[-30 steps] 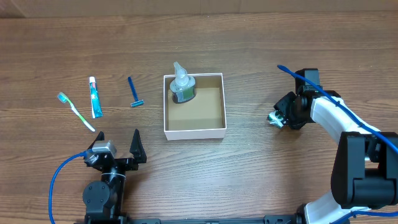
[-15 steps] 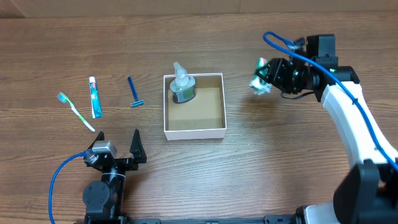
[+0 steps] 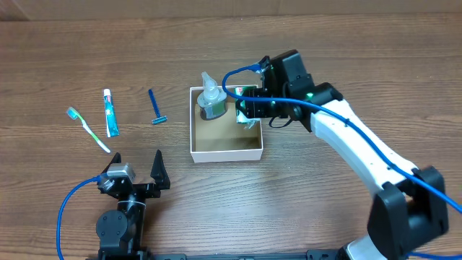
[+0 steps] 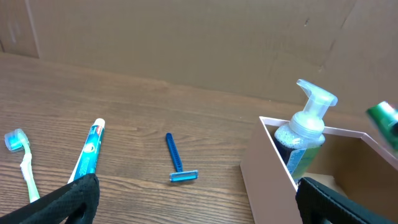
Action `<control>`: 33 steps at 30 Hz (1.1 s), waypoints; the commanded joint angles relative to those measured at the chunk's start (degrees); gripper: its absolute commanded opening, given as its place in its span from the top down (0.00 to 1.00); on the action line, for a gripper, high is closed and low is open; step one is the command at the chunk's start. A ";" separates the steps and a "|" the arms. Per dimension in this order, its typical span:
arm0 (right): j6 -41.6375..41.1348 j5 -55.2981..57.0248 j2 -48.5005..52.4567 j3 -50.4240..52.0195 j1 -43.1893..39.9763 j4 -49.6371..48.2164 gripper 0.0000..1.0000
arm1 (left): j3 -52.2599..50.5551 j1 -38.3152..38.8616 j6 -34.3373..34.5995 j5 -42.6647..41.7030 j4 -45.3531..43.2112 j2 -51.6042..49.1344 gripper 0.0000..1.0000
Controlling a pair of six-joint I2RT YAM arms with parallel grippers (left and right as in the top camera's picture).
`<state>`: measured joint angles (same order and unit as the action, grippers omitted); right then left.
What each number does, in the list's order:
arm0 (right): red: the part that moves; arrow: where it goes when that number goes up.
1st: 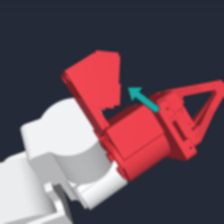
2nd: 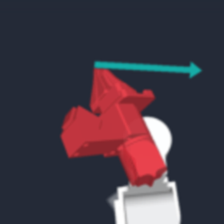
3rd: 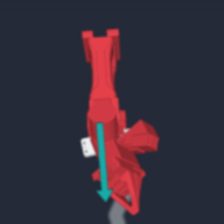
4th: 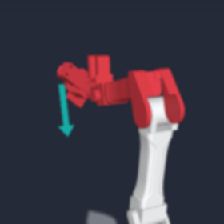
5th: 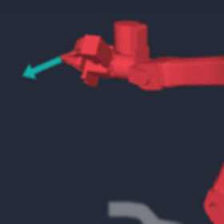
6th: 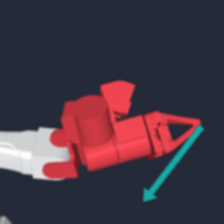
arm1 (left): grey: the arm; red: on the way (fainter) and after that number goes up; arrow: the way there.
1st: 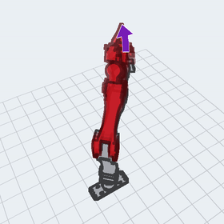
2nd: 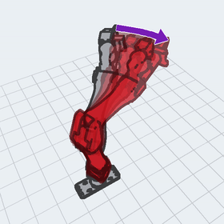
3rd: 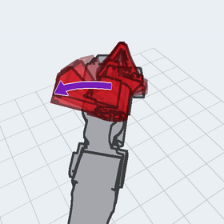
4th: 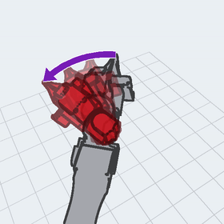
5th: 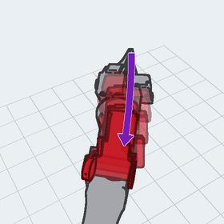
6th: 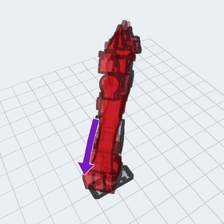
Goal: Pack container
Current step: 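Lift the green soap box and place it in the box, then raise the right arm away from the box and park it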
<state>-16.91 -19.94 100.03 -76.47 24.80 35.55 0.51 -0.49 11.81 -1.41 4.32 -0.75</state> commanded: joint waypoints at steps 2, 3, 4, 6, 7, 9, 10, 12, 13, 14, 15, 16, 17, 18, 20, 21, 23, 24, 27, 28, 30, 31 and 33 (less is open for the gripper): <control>0.44 1.49 4.02 -0.79 -0.13 -2.03 0.49 | -0.24 -0.35 0.00 0.35 0.11 0.50 0.00; 0.46 1.51 4.68 -0.81 -0.13 -2.36 0.49 | -0.24 -0.35 -0.02 0.37 0.11 0.48 0.00; 0.48 1.51 5.44 -0.81 -0.13 -2.82 0.49 | -0.24 -0.35 -0.02 0.35 0.11 0.50 0.00; 0.48 1.68 6.34 -0.79 -0.13 -3.39 0.49 | -0.24 -0.35 -0.02 0.35 0.11 0.48 0.00; 0.46 1.92 6.62 -0.79 -0.13 -3.52 0.49 | -0.24 -0.35 -0.02 0.35 0.11 0.48 0.00; 0.48 1.95 7.10 -0.79 -0.13 -3.74 0.47 | -0.24 -0.35 -0.02 0.37 0.11 0.48 0.00; 0.48 1.95 7.15 -0.79 -0.13 -3.82 0.41 | -0.24 -0.35 -0.02 0.35 0.11 0.50 0.00; 0.46 1.92 7.15 -0.81 -0.13 -4.09 0.31 | -0.24 -0.35 0.00 0.35 0.11 0.48 0.00; 0.46 1.90 7.15 -0.81 -0.13 -4.22 0.28 | -0.24 -0.35 -0.02 0.37 0.11 0.50 0.00; 0.46 1.90 7.15 -0.81 -0.13 -4.33 0.28 | -0.24 -0.35 -0.02 0.37 0.11 0.48 0.00; 0.46 1.90 7.15 -0.81 -0.13 -4.48 0.28 | -0.24 -0.35 -0.02 0.35 0.11 0.48 0.00; 0.46 1.86 7.15 -0.83 -0.13 -4.66 0.28 | -0.24 -0.35 -0.02 0.35 0.11 0.48 0.00; 0.46 1.84 7.15 -0.87 -0.15 -4.70 0.28 | -0.24 -0.35 0.00 0.35 0.11 0.48 0.00; 0.44 1.66 7.15 -1.03 -0.13 -5.16 0.28 | -0.24 -0.35 -0.02 0.35 0.11 0.48 0.00; 0.46 0.46 7.15 -2.38 -0.15 -5.05 0.28 | -0.24 -0.35 -0.02 0.37 0.11 0.48 0.00; 0.44 -0.20 7.13 -3.45 -0.17 -4.55 0.28 | -0.24 -0.35 -0.02 0.35 0.11 0.50 0.00; 0.42 -0.26 7.04 -7.89 -0.15 -1.09 0.28 | -0.24 -0.35 0.00 0.35 0.11 0.48 0.00; 0.42 -0.24 7.04 -10.99 -0.15 1.40 0.28 | -0.24 -0.35 -0.02 0.35 0.11 0.48 0.00; 0.44 0.28 7.04 -20.28 -0.70 8.94 0.24 | -0.24 -0.35 -0.02 0.35 0.11 0.48 0.00; 0.44 0.98 7.04 -23.39 -1.31 11.69 0.23 | -0.24 -0.35 -0.02 0.35 0.11 0.48 0.00; 0.44 3.48 7.04 -28.02 -2.80 16.33 0.20 | -0.24 -0.35 -0.02 0.37 0.11 0.48 0.00; 0.42 6.19 7.04 -31.12 -4.46 20.04 0.18 | -0.24 -0.35 -0.02 0.35 0.11 0.50 0.00; 0.17 9.92 7.04 -34.27 -7.76 24.83 0.13 | -0.24 -0.35 -0.02 0.35 0.11 0.48 0.00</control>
<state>-16.51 -17.28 107.77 -105.49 22.13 56.10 0.51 -0.49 11.81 -1.41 4.32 -0.75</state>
